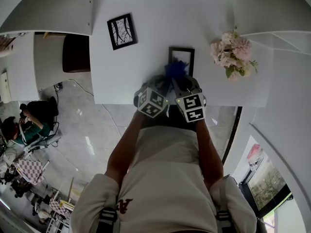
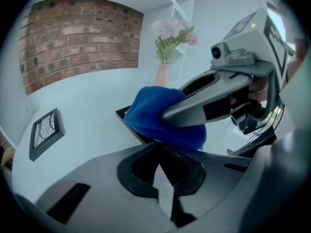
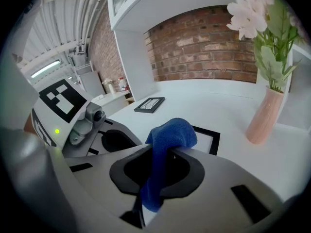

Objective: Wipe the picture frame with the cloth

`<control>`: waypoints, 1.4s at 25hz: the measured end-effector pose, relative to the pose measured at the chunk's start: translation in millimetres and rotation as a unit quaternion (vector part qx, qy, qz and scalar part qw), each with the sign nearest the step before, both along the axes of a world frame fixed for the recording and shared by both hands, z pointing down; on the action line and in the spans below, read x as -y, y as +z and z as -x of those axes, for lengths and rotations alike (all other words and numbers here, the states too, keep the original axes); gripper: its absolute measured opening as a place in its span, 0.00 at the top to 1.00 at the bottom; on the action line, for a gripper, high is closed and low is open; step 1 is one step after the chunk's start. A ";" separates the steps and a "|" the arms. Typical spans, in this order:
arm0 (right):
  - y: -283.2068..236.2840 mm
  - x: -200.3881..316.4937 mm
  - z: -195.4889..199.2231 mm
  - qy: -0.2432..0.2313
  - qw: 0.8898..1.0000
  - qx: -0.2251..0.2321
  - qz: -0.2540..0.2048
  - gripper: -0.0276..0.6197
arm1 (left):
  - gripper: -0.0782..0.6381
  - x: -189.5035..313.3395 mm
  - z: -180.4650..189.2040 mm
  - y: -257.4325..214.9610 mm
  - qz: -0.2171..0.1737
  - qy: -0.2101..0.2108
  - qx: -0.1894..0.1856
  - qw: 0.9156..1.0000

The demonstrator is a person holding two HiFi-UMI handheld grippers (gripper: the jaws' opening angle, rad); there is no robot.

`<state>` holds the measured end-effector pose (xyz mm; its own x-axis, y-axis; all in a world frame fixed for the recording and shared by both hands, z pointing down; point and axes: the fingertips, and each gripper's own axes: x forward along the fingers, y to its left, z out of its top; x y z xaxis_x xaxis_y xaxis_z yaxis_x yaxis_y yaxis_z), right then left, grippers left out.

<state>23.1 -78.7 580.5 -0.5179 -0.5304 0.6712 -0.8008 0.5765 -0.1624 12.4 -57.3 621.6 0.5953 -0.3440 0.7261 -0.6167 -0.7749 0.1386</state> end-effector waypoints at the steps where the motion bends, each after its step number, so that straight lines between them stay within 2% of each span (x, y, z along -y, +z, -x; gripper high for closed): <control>1: 2.8 0.3 2.2 -0.004 1.000 0.000 0.004 0.90 | 0.89 0.0 0.2 0.1 0.000 0.000 0.001 1.000; 6: 19.2 1.3 8.2 -0.014 1.000 -0.004 0.019 0.91 | 0.89 -0.1 0.0 0.5 0.001 -0.004 0.001 1.000; 10: 25.8 5.2 9.1 -0.003 1.000 0.003 0.024 0.91 | 0.89 0.4 0.2 0.4 0.004 -0.008 -0.003 1.000; 19: 31.9 7.5 6.4 -0.018 0.999 -0.034 0.003 0.91 | 0.89 0.5 0.9 1.3 0.006 -0.015 0.001 1.000; 35: 33.4 6.2 -13.7 -0.009 0.998 -0.058 0.003 0.91 | 0.89 1.2 1.3 0.4 0.008 -0.025 0.005 1.000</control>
<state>36.9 -84.9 613.9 -0.4466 -0.5170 0.7302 -0.8034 0.5910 -0.0729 11.1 -58.6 622.0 0.5705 -0.3613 0.7376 -0.6566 -0.7401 0.1454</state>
